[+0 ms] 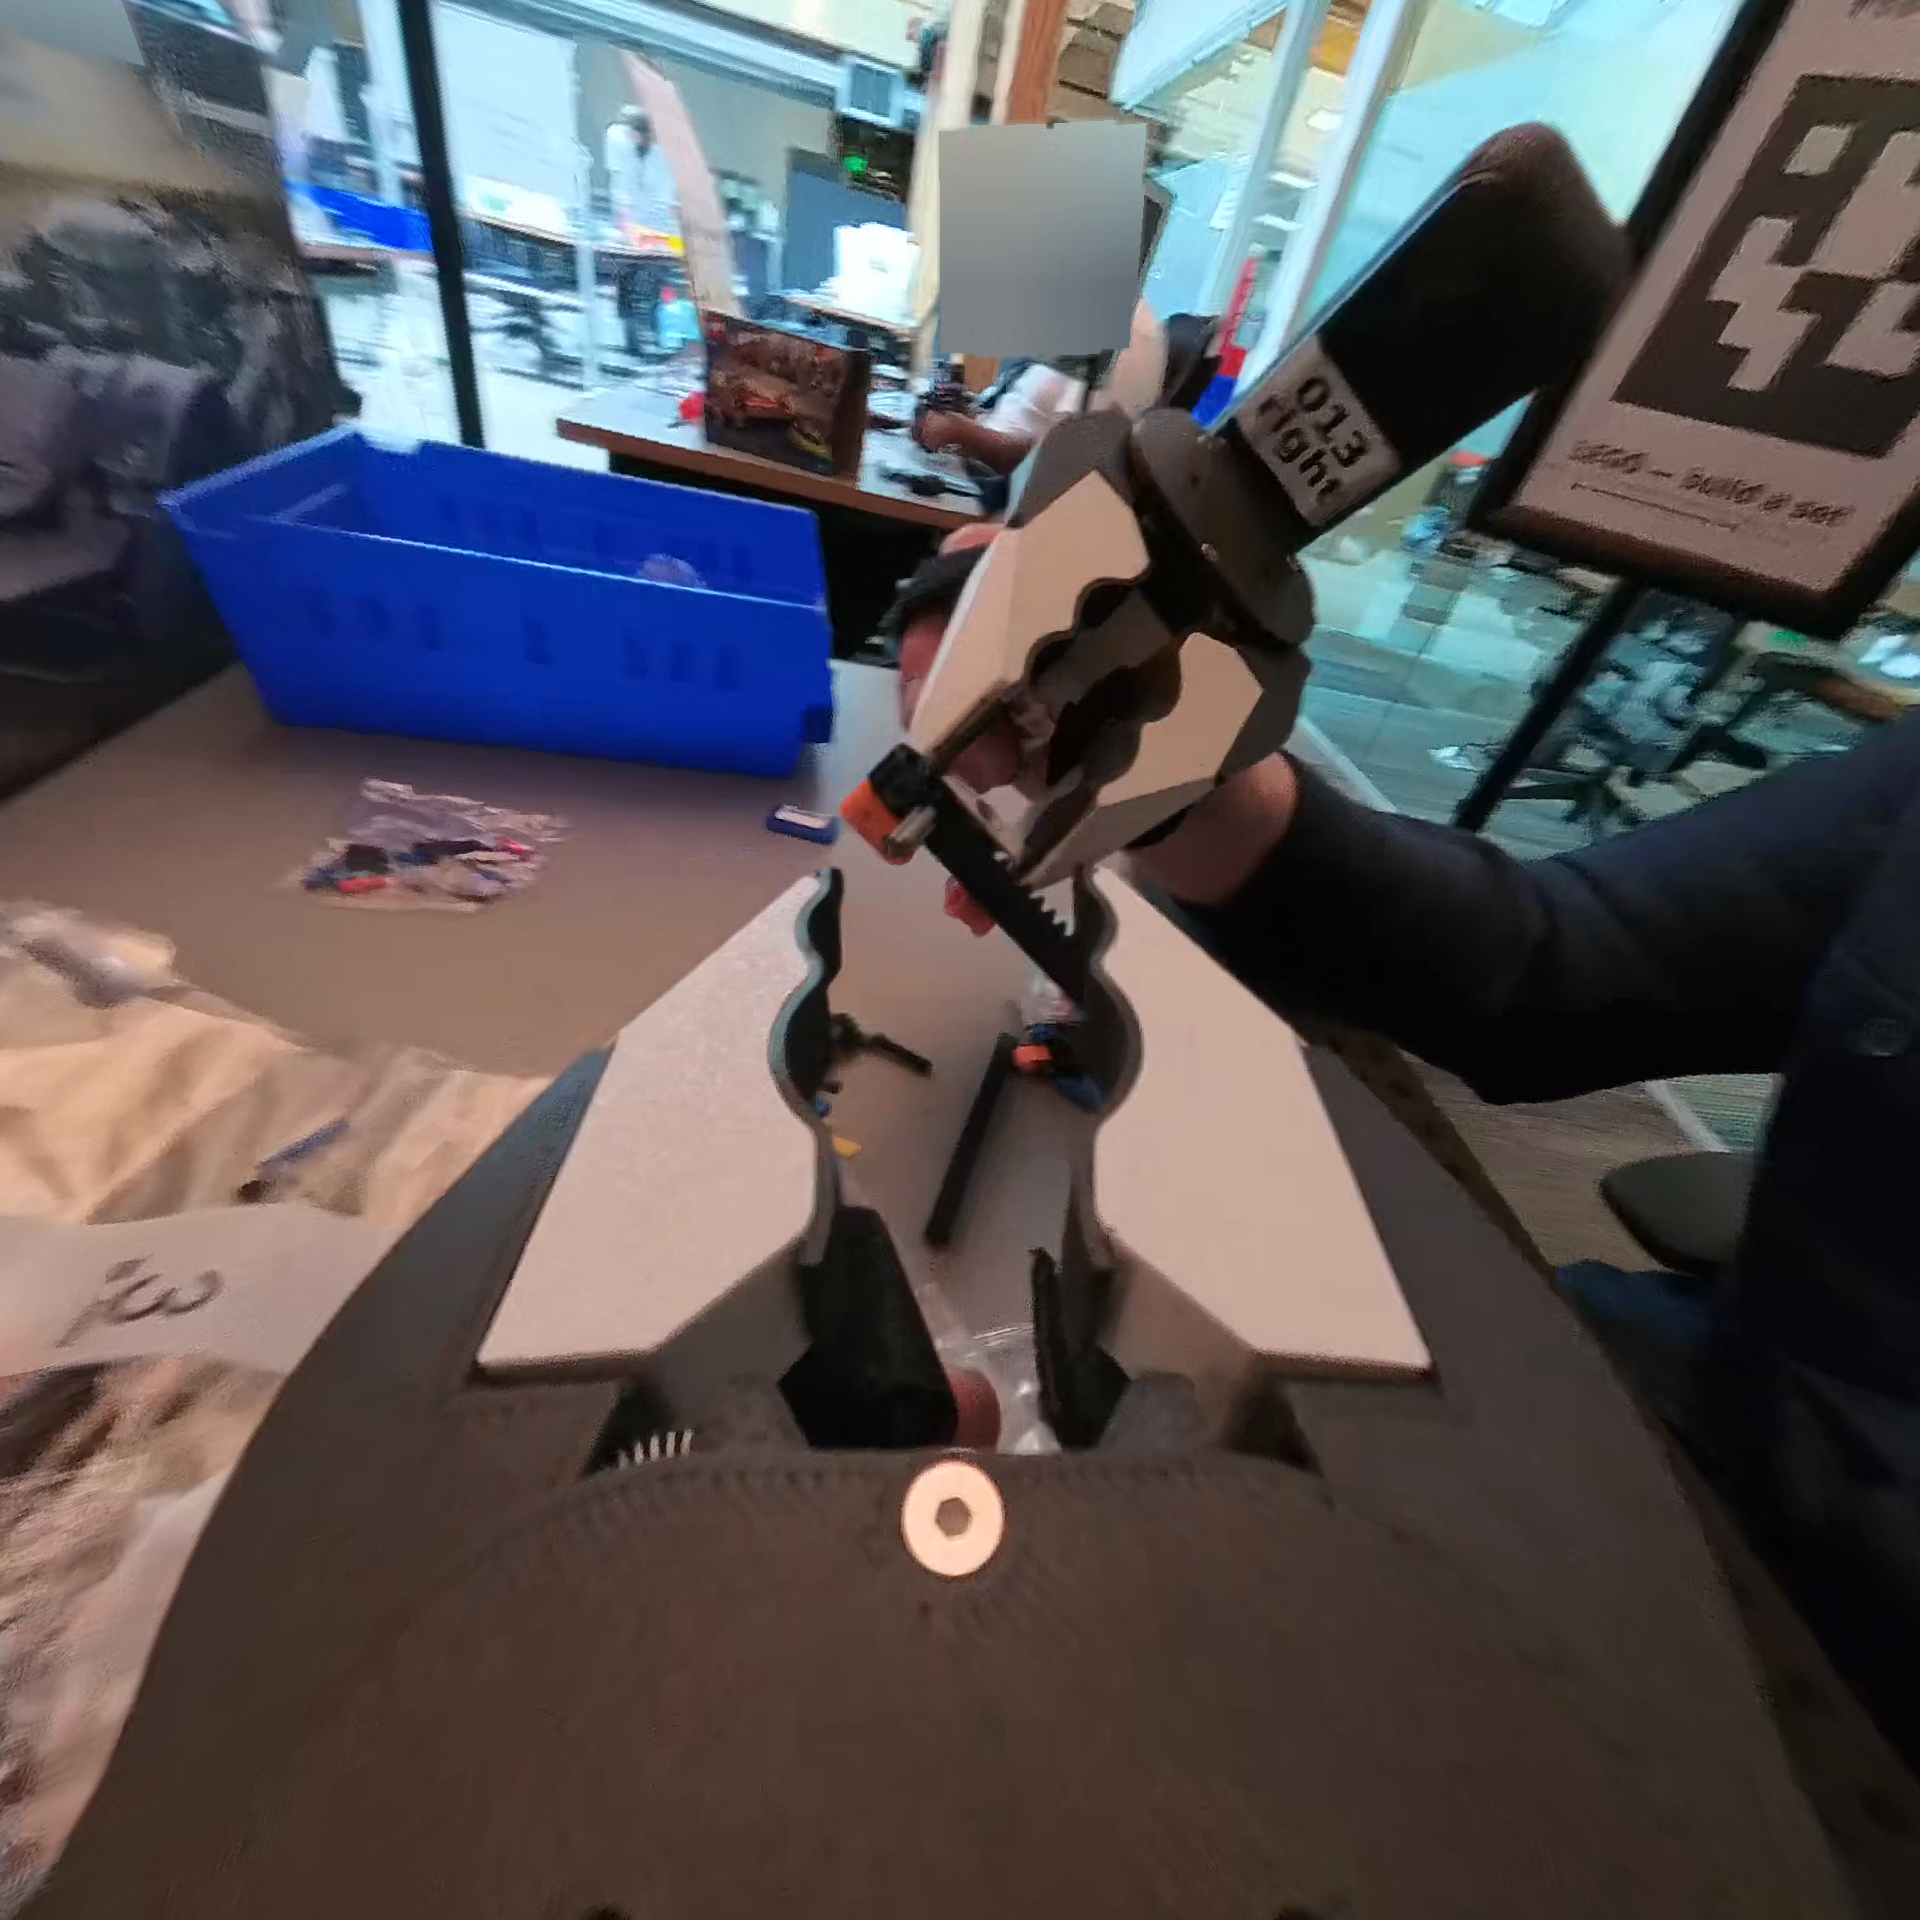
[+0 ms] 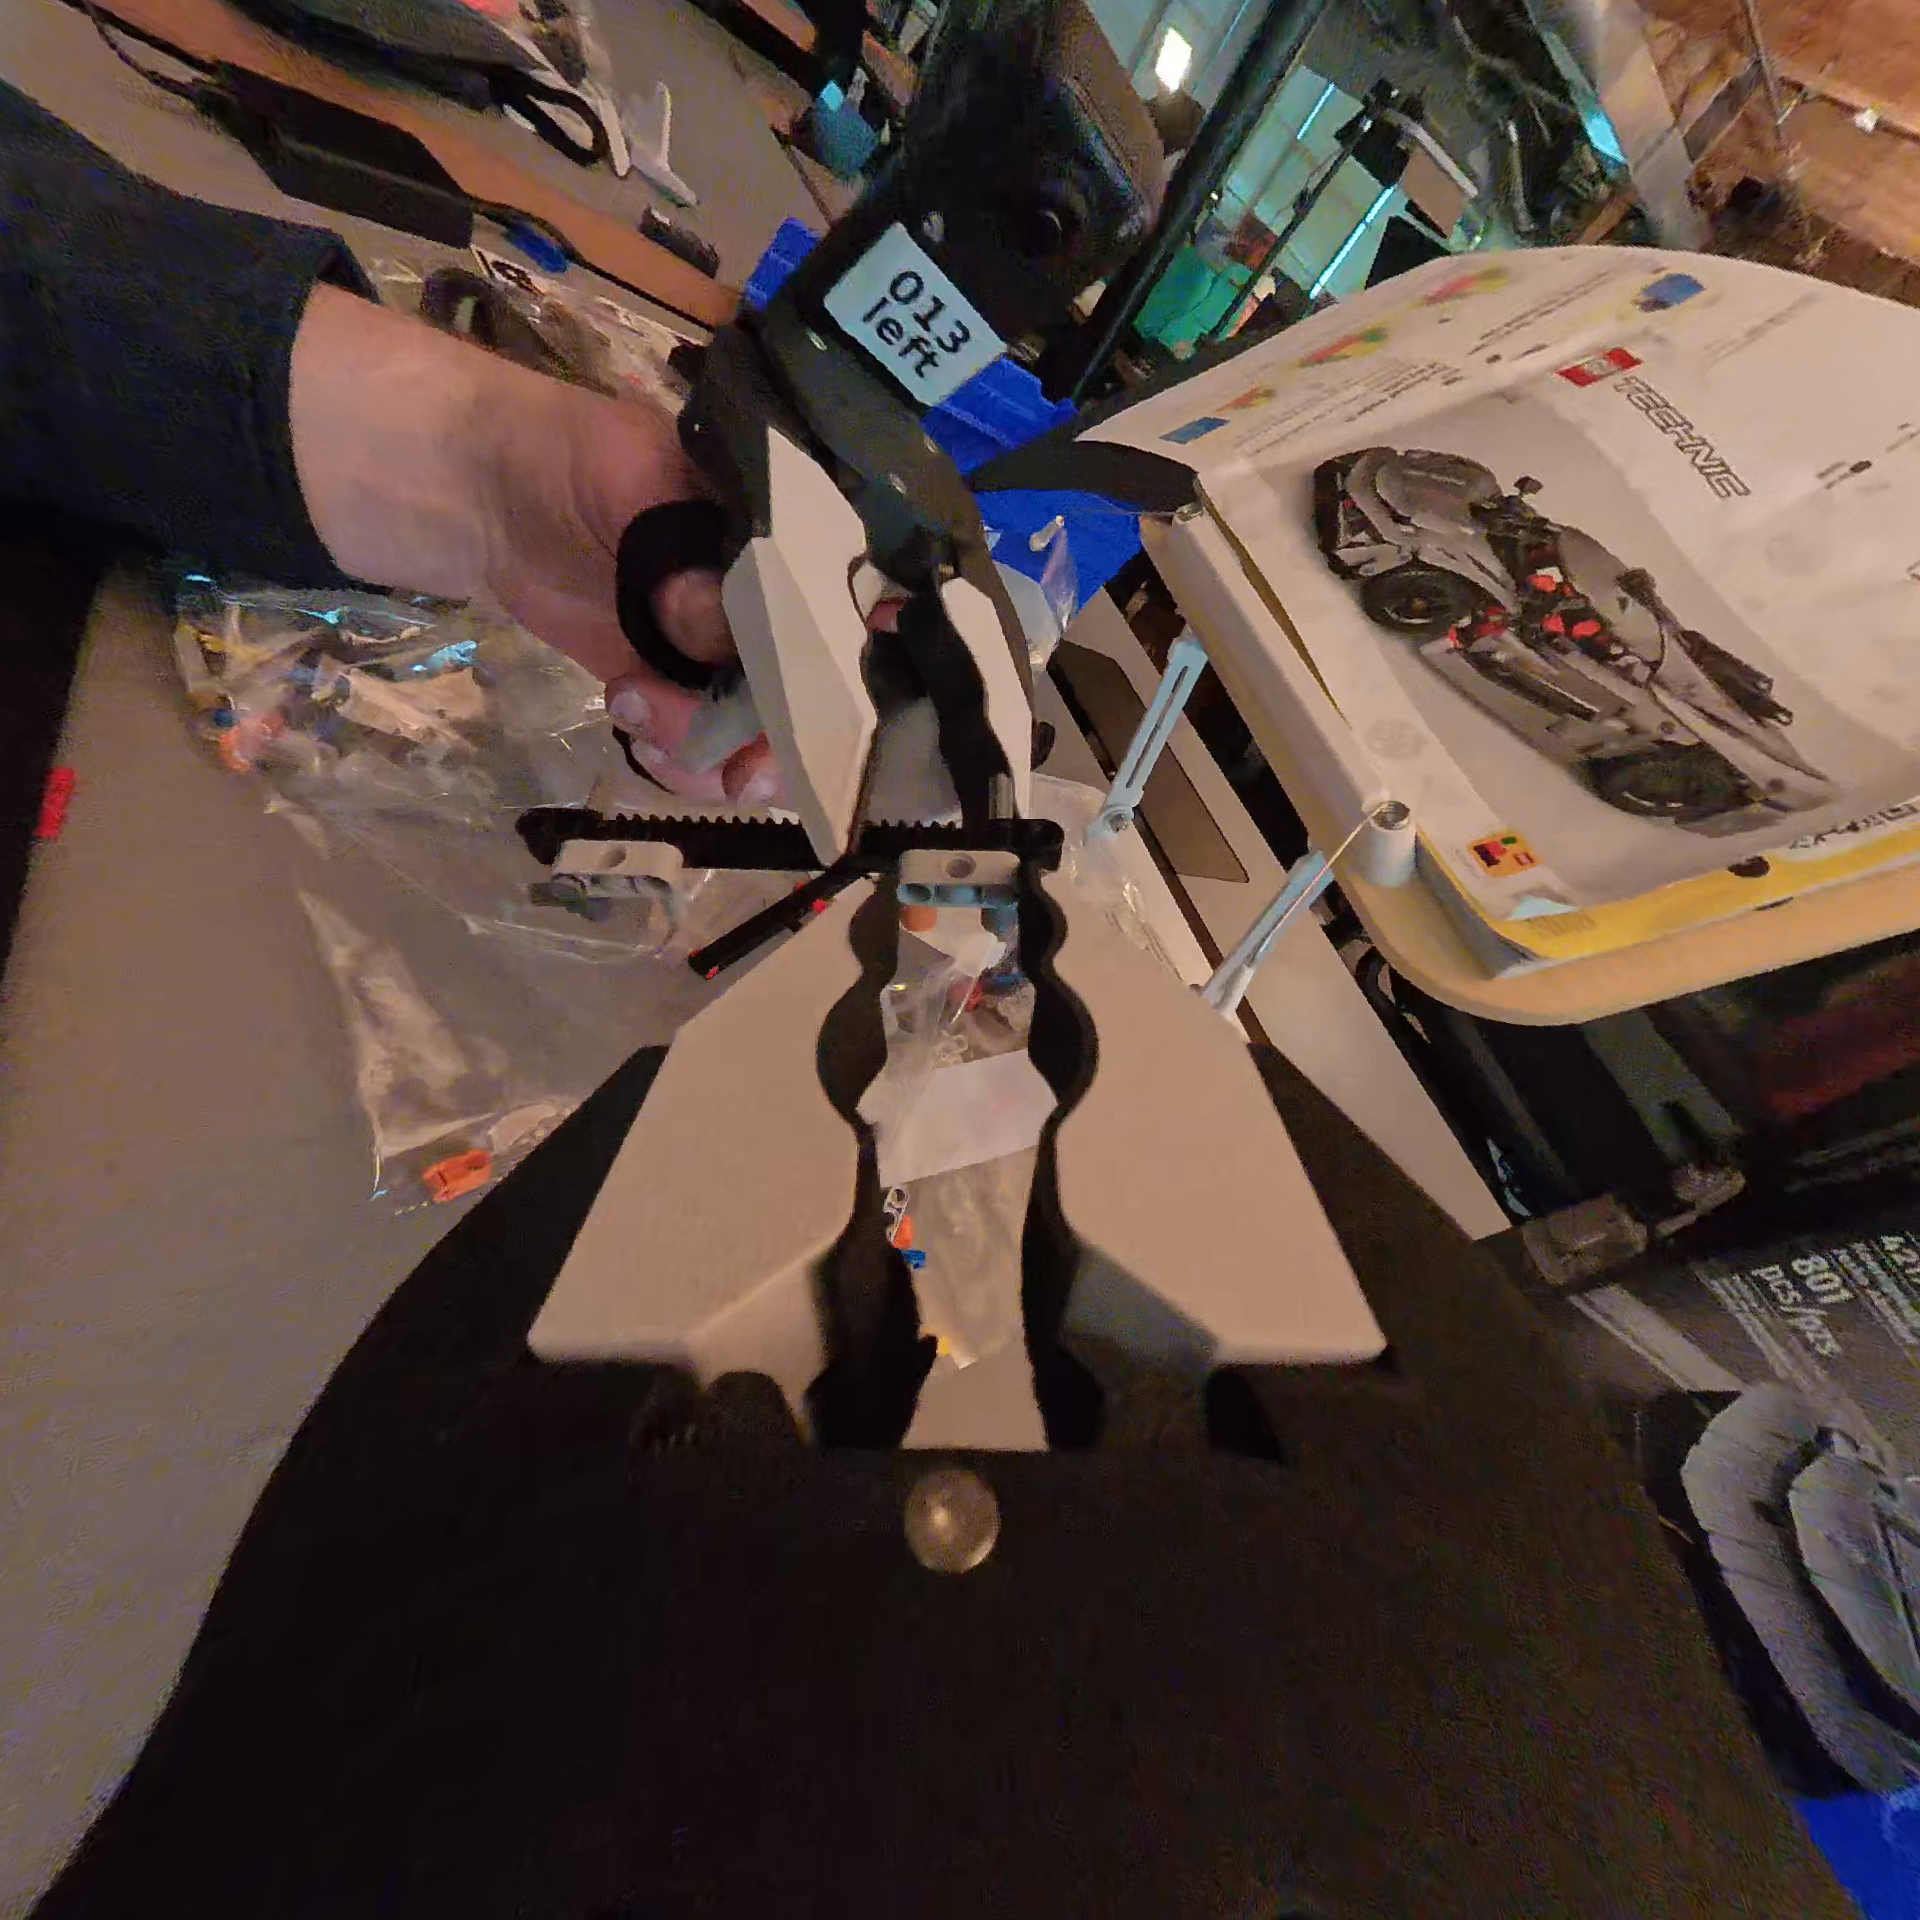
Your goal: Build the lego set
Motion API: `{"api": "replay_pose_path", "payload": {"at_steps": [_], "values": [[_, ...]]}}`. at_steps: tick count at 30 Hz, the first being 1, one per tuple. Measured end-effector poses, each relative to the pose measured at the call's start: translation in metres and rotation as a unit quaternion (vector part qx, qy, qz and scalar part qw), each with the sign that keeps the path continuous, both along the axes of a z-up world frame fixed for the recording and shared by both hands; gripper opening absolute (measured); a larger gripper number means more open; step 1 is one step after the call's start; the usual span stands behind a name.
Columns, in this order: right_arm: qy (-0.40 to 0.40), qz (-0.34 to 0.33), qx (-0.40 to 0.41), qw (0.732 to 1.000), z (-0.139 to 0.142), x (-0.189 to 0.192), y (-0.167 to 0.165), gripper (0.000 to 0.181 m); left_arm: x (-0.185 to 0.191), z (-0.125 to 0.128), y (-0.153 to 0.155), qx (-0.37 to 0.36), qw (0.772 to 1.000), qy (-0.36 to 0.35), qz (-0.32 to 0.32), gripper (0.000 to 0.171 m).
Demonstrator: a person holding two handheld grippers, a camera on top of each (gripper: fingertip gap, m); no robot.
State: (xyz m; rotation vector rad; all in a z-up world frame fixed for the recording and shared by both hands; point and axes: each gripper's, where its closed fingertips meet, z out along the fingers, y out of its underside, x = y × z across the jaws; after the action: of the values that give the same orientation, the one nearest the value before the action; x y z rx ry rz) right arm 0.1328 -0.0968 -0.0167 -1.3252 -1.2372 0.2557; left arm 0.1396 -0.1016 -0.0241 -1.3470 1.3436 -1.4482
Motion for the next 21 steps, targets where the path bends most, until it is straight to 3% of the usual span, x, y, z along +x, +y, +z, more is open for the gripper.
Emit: {"api": "replay_pose_path", "payload": {"at_steps": [5, 12, 15, 21], "values": [[-0.008, -0.006, 0.013, 1.000, 0.003, -0.001, -0.002, 0.021, -0.001, 0.009, -0.007, -0.031, 0.998, -0.038, -0.032, 0.011], [0.029, -0.003, -0.012, 1.000, 0.010, 0.001, -0.003, 0.020, 0.000, 0.017, -0.008, -0.009, 0.999, -0.040, -0.011, 0.010], [0.068, 0.023, -0.042, 0.996, 0.016, 0.000, -0.007, 0.020, -0.001, 0.022, -0.012, 0.003, 0.999, -0.048, -0.017, 0.010], [0.075, 0.040, -0.051, 0.995, 0.019, 0.000, -0.013, 0.019, -0.002, 0.024, -0.018, 0.006, 0.998, -0.053, -0.030, 0.010]]}}
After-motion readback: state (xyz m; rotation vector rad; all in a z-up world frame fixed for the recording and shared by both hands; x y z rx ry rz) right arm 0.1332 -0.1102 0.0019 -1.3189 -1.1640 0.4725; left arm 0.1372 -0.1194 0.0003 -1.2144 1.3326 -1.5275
